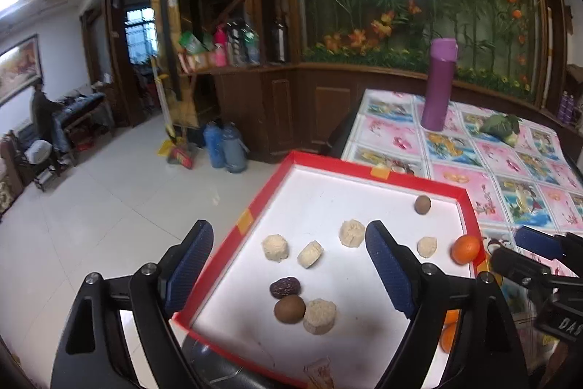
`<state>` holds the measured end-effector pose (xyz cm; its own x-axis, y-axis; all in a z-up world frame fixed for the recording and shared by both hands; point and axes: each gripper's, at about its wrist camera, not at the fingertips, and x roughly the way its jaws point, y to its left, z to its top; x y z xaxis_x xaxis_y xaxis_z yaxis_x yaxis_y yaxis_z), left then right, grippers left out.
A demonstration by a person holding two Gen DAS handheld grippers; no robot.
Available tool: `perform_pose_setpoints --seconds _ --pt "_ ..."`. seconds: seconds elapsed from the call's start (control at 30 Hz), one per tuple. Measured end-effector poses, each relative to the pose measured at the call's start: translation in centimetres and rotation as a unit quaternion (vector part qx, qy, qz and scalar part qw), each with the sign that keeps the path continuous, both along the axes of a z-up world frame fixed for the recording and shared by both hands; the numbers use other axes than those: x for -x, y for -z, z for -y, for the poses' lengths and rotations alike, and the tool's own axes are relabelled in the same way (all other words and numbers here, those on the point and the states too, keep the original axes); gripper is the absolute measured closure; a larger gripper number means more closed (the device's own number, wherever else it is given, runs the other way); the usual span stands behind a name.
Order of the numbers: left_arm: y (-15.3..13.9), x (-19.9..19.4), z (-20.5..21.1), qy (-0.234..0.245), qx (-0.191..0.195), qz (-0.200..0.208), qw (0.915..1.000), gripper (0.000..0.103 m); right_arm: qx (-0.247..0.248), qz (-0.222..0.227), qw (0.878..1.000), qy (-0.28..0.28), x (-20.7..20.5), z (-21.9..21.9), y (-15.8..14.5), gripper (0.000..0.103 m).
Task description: Organize fruits
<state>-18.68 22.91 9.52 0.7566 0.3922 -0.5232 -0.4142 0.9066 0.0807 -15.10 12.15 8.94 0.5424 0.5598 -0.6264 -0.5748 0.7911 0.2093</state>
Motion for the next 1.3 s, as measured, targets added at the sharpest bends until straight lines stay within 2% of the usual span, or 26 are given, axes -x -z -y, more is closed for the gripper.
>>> perform_pose_setpoints --seconds 0.07,0.1,0.2,0.37,0.5,0.6,0.87,1.3 --pt "-0.8 0.8 0.6 -0.004 -0.006 0.012 0.9999 0.005 -0.013 -0.007 1.0 0.01 0.2 1.5 -0.4 0.039" --pt "-1.3 1.2 0.8 0.0 0.004 0.013 0.9999 0.001 -0.014 -0.006 1.0 0.016 0.3 1.9 -0.7 0.035" --pt "-2.4 2.2 1.3 0.004 0.018 0.012 0.9997 0.0 -0.015 -0.001 1.0 0.027 1.1 3.2 -1.3 0.029" --pt "-3.7 3.2 3.1 0.003 -0.02 -0.007 0.9998 0.0 -0.041 -0.006 0.998 0.038 2.6 5.1 -2.4 0.02" --pt "-4.2 3.8 3.7 0.009 -0.018 -0.018 0.9996 0.0 -0.065 -0.014 0.997 0.035 3.3 5.8 -3.1 0.016" --pt "-4.5 4.4 4.0 0.008 -0.01 -0.014 0.9998 0.0 -0.07 -0.01 0.997 0.032 3.9 6.1 -3.6 0.015" --pt "-5.3 5.0 4.9 0.007 -0.02 -0.009 0.9997 0.0 -0.076 0.014 0.997 0.022 5.5 6.2 -4.9 0.012" --pt "-5.9 5.8 4.6 0.01 -0.02 -0.003 0.9997 0.0 -0.074 0.04 0.996 0.017 5.9 5.1 -6.4 0.012"
